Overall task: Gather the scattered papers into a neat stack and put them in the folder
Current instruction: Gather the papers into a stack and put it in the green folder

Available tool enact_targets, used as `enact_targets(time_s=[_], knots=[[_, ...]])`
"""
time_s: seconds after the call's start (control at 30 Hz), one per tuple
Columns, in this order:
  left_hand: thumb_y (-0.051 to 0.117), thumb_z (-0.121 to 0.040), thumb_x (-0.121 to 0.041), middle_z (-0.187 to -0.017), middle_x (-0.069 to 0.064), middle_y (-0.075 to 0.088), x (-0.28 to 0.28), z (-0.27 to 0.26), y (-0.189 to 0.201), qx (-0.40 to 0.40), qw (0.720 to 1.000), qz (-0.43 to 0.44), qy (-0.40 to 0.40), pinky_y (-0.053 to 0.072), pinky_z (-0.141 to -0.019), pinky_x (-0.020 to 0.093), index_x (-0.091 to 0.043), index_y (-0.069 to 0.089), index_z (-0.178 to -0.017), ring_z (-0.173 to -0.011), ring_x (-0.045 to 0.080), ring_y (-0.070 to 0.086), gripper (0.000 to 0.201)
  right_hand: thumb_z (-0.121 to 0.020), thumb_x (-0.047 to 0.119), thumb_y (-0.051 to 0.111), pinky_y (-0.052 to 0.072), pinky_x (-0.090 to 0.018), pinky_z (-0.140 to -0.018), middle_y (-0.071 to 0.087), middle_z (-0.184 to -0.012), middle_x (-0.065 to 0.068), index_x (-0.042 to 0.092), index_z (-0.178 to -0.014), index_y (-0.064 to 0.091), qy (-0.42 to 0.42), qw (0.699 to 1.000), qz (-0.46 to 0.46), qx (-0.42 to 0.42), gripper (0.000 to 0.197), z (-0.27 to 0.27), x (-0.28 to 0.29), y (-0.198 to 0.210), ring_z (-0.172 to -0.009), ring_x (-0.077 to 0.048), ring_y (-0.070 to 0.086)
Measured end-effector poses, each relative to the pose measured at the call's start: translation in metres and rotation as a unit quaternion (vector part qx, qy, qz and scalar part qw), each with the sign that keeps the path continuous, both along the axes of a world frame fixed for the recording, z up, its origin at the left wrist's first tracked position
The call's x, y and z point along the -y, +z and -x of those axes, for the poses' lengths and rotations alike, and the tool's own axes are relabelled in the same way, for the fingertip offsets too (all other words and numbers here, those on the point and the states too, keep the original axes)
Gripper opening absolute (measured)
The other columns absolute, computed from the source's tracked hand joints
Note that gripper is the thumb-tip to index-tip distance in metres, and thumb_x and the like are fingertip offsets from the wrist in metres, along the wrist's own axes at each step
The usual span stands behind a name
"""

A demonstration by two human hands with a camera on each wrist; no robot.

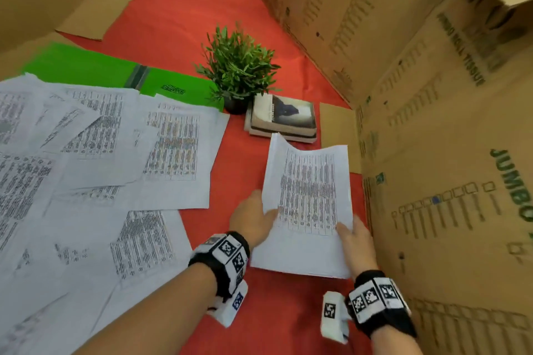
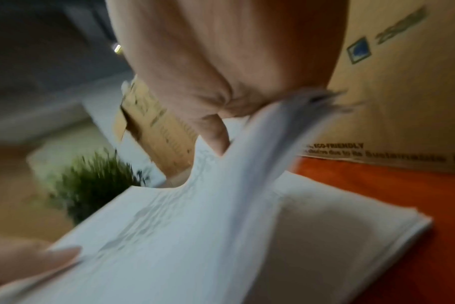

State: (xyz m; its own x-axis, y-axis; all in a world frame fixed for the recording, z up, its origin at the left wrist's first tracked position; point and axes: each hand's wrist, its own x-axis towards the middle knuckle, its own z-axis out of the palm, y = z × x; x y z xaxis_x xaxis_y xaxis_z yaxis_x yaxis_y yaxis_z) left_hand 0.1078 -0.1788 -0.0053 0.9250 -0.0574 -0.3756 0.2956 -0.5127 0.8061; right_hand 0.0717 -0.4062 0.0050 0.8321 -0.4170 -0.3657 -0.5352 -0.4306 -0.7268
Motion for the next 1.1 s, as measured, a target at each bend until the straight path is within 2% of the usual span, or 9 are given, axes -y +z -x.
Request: enact_targets(time_s=[0.13,0.3,0.47,0.6,0.73,0.83,0.93,1.0,1.1], knots=[[0.063,-0.088,-0.036,-0.129,0.013,0.047,0.019,-0.008,-0.012,-0.03,0.992,-0.119,-0.006,0.042,-0.102,0.041,-0.004,0.043,-0.133,-0.122,0.031,0.047,0.059,-0.097,0.017,0.055,0.031,-0.047,-0.115,0.043,-0.147,-0.022,0.003,-0.147,0.037,0.018,0.988,0.154,-0.014,0.055,-0.013,0.011,-0.014,-0.137,-0.037,0.039],[0.063,-0.088,-0.035,-0.121,0.011,0.052,0.04,-0.002,-0.024,-0.013,0.996,-0.084,-0.01,0.044,-0.097,0.037,-0.008,0.05,-0.126,-0.114,0.029,0.052,0.049,-0.097,0.022,0.057,0.025,-0.048,-0.117,0.034,-0.155,-0.021,0.005,-0.153,0.024,-0.009,0.992,0.125,-0.029,0.067,-0.015,-0.002,-0.03,-0.143,-0.037,0.03],[0.065,-0.084,-0.033,-0.126,0.008,0.059,0.034,-0.001,-0.023,-0.018,0.999,-0.036,0.017,0.045,-0.1,0.04,-0.012,0.05,-0.13,-0.118,0.027,0.055,0.052,-0.095,0.029,0.06,0.027,-0.048,-0.114,0.039,-0.15,-0.025,0.001,-0.149,0.032,-0.016,0.985,0.169,-0.033,0.067,-0.016,-0.004,-0.03,-0.139,-0.04,0.033],[0.066,-0.084,-0.035,-0.137,0.011,0.054,-0.014,-0.001,-0.014,-0.032,0.996,-0.038,0.078,0.044,-0.104,0.041,-0.008,0.038,-0.142,-0.125,0.027,0.054,0.07,-0.091,0.024,0.064,0.035,-0.052,-0.107,0.045,-0.139,-0.025,0.001,-0.137,0.046,0.018,0.968,0.244,0.047,0.054,-0.021,-0.033,-0.017,-0.129,-0.04,0.04],[0.068,-0.086,-0.03,-0.131,0.01,0.058,-0.106,0.004,-0.006,0.0,0.987,-0.074,0.142,0.046,-0.102,0.04,-0.009,0.049,-0.132,-0.118,0.026,0.058,0.054,-0.093,0.018,0.061,0.04,-0.043,-0.103,0.056,-0.125,-0.018,0.005,-0.124,0.059,0.108,0.972,0.179,0.107,0.034,-0.033,-0.084,-0.014,-0.12,-0.034,0.051],[0.066,-0.088,-0.026,-0.134,0.008,0.057,-0.189,0.014,-0.006,0.011,0.975,-0.136,0.178,0.045,-0.103,0.039,-0.01,0.051,-0.132,-0.12,0.025,0.056,0.049,-0.095,0.021,0.061,0.047,-0.036,-0.097,0.064,-0.115,-0.006,0.013,-0.115,0.064,0.231,0.967,0.088,0.062,0.022,-0.038,-0.129,-0.014,-0.105,-0.021,0.06],[0.066,-0.088,-0.025,-0.137,0.01,0.054,-0.267,0.023,-0.009,0.021,0.959,-0.189,0.209,0.043,-0.104,0.04,-0.01,0.05,-0.133,-0.123,0.028,0.053,0.05,-0.092,0.017,0.067,0.048,-0.03,-0.092,0.068,-0.11,-0.005,0.01,-0.114,0.065,0.295,0.955,0.012,-0.014,0.023,-0.051,-0.175,-0.017,-0.095,-0.015,0.061],[0.065,-0.089,-0.031,-0.15,0.009,0.042,-0.306,0.028,-0.013,0.011,0.955,-0.216,0.201,0.035,-0.112,0.043,-0.013,0.041,-0.143,-0.136,0.029,0.041,0.062,-0.091,0.016,0.069,0.049,-0.033,-0.093,0.067,-0.118,-0.01,0.008,-0.125,0.059,0.256,0.964,-0.047,-0.062,0.037,-0.062,-0.203,-0.02,-0.097,-0.017,0.06],[0.059,-0.089,-0.049,-0.164,0.003,0.01,-0.334,0.04,-0.023,-0.032,0.958,-0.263,0.111,0.017,-0.119,0.048,-0.02,0.017,-0.155,-0.151,0.026,0.013,0.084,-0.091,0.017,0.068,0.05,-0.036,-0.084,0.06,-0.127,-0.012,0.01,-0.14,0.043,0.115,0.971,-0.184,-0.102,0.055,-0.083,-0.24,-0.022,-0.107,-0.02,0.058]])
